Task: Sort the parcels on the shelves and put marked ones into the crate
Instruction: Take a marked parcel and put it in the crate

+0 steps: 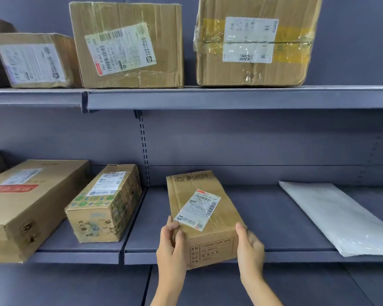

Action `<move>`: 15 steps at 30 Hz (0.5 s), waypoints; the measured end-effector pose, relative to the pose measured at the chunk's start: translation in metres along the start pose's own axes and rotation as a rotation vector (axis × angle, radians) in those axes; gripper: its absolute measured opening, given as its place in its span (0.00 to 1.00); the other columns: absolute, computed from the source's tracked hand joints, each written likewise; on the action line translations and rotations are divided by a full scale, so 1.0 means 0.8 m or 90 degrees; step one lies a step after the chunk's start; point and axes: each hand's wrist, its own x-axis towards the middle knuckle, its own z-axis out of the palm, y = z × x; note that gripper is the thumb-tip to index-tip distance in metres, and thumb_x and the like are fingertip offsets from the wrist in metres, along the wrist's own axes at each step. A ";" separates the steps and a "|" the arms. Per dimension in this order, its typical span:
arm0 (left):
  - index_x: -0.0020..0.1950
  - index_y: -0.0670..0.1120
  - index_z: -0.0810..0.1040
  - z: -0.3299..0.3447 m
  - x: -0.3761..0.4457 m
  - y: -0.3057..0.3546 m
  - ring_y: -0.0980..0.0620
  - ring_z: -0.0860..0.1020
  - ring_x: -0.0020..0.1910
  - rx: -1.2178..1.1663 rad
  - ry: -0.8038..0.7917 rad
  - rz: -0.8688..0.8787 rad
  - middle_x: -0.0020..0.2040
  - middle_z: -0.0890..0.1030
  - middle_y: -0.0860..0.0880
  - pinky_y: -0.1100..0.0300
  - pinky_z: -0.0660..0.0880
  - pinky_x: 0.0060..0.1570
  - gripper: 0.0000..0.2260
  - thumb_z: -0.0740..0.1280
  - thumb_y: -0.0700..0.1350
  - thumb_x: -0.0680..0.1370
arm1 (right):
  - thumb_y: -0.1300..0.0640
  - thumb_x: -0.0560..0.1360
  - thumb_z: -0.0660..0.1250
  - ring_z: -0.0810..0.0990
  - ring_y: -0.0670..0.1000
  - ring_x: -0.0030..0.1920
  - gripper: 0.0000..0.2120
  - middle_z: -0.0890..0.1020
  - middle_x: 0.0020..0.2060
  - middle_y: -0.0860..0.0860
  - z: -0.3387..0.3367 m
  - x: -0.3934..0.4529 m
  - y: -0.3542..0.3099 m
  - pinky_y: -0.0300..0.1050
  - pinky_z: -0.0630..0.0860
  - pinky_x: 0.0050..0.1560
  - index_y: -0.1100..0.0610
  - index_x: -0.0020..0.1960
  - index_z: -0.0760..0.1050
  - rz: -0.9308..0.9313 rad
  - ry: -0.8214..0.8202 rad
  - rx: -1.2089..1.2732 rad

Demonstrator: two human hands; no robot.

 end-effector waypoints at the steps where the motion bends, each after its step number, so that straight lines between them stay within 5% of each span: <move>1: 0.51 0.57 0.73 -0.002 -0.001 0.001 0.80 0.68 0.53 -0.020 -0.004 -0.006 0.68 0.69 0.58 0.72 0.68 0.44 0.11 0.58 0.40 0.79 | 0.47 0.75 0.62 0.80 0.49 0.41 0.13 0.83 0.36 0.48 -0.002 -0.001 -0.001 0.44 0.72 0.38 0.53 0.38 0.78 -0.004 -0.008 0.003; 5: 0.56 0.59 0.70 -0.016 -0.003 -0.003 0.64 0.75 0.56 -0.071 -0.054 -0.049 0.61 0.75 0.59 0.65 0.72 0.44 0.19 0.57 0.34 0.78 | 0.54 0.76 0.63 0.81 0.43 0.40 0.09 0.84 0.38 0.46 -0.018 -0.011 0.000 0.36 0.72 0.36 0.52 0.40 0.79 -0.014 -0.050 0.042; 10: 0.65 0.56 0.64 -0.040 0.001 -0.007 0.54 0.73 0.62 -0.066 -0.118 -0.110 0.62 0.75 0.57 0.59 0.72 0.48 0.24 0.59 0.32 0.75 | 0.58 0.75 0.63 0.79 0.42 0.48 0.06 0.83 0.43 0.43 -0.029 -0.034 0.023 0.39 0.70 0.50 0.52 0.43 0.79 0.026 -0.046 0.121; 15: 0.65 0.59 0.67 -0.056 -0.020 -0.022 0.61 0.79 0.54 -0.037 -0.183 -0.153 0.59 0.79 0.58 0.60 0.71 0.54 0.21 0.68 0.51 0.74 | 0.60 0.76 0.61 0.80 0.37 0.48 0.10 0.84 0.44 0.40 -0.030 -0.064 0.045 0.34 0.69 0.50 0.50 0.47 0.79 0.059 -0.097 0.168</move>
